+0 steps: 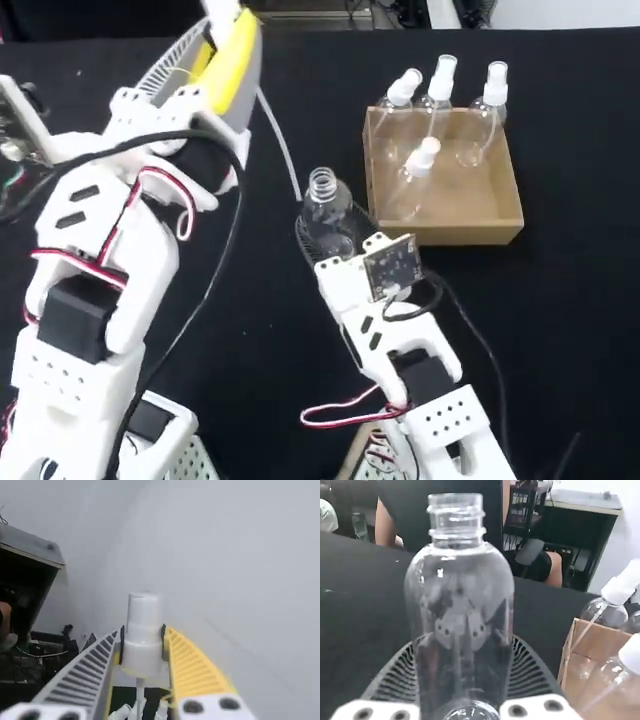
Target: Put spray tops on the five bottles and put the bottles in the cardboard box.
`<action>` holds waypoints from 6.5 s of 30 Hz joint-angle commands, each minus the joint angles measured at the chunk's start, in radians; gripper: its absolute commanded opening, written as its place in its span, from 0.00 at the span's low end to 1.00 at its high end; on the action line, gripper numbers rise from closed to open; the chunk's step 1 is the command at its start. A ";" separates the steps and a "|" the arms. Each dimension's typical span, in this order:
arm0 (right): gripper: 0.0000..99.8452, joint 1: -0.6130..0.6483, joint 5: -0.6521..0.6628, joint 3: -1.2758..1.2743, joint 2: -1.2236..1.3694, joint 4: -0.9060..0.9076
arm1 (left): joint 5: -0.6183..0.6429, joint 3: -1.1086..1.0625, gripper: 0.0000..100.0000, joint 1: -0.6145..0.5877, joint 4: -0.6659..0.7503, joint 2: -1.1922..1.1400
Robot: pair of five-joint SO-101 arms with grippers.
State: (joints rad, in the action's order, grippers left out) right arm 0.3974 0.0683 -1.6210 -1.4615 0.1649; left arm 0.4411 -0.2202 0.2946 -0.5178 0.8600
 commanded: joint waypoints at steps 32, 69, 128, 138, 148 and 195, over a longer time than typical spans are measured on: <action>0.01 0.009 -0.006 0.012 -0.028 -0.028 | -0.238 -0.375 0.03 0.044 0.621 0.061; 0.01 0.011 -0.014 0.018 -0.030 -0.028 | -0.244 -0.662 0.10 0.208 0.445 0.222; 0.01 -1.303 -0.048 0.521 1.432 -1.031 | -0.242 -1.336 0.21 -0.113 0.516 0.585; 0.01 -1.320 -0.063 0.610 1.831 -1.436 | -0.244 -1.333 0.21 -0.114 0.516 0.585; 0.01 -1.320 -0.018 0.756 2.111 -1.643 | -0.244 -1.333 0.21 -0.117 0.516 0.585; 0.32 -1.275 0.048 0.812 2.350 -1.795 | -0.265 -1.326 0.21 -0.119 0.516 0.585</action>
State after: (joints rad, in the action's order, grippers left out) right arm -0.9083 0.1036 -0.7986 0.9091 -1.6072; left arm 0.2064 -1.5658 0.1749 -0.0269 1.4339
